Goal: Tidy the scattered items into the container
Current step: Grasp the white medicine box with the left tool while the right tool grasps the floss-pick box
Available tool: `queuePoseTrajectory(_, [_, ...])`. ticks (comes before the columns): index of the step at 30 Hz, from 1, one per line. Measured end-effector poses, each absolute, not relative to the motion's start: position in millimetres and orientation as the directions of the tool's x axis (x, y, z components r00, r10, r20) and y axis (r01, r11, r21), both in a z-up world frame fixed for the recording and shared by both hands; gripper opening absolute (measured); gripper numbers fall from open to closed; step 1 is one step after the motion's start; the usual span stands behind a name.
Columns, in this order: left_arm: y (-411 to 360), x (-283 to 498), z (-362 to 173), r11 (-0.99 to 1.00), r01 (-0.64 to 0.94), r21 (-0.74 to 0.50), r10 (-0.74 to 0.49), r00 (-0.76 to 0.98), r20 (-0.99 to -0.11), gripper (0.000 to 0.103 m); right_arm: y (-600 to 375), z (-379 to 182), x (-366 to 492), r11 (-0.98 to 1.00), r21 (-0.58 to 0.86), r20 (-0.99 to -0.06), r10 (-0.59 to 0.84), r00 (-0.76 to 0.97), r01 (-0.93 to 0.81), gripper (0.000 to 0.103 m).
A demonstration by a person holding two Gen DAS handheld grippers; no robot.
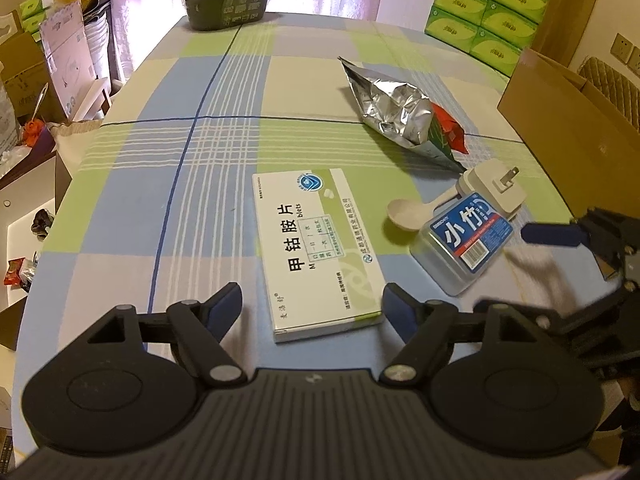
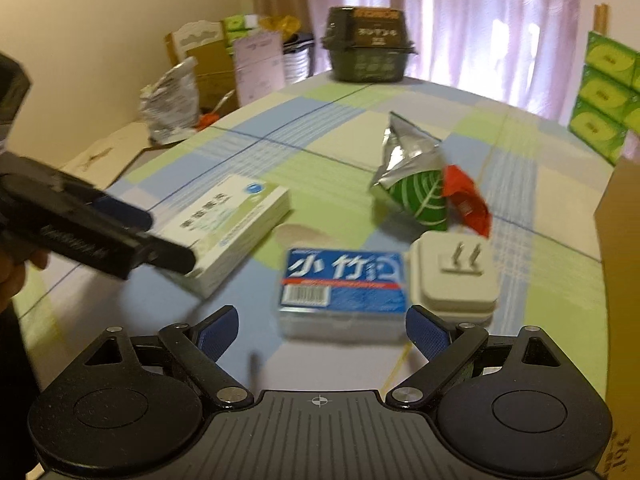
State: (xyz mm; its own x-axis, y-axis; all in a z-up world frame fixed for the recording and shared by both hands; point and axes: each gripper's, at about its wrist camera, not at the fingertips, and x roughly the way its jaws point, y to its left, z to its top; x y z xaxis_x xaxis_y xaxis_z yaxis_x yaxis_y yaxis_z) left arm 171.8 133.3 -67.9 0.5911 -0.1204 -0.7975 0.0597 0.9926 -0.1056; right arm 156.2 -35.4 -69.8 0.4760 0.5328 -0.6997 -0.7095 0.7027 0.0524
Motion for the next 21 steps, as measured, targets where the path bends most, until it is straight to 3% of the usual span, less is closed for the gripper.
queuePoseTrajectory(11, [137,173,-68,0.992,0.045,-0.120,-0.123,0.600,-0.790,0.081,-15,-79,170,0.755,0.004,-0.697,0.473,0.540,-0.656,0.096])
queuePoseTrajectory(21, [140,172,-69,0.992,0.041,-0.121,-0.121,0.603,-0.788,0.082,-16,-90,179,0.725,0.025,-0.718,0.492,0.493,-0.688,0.095])
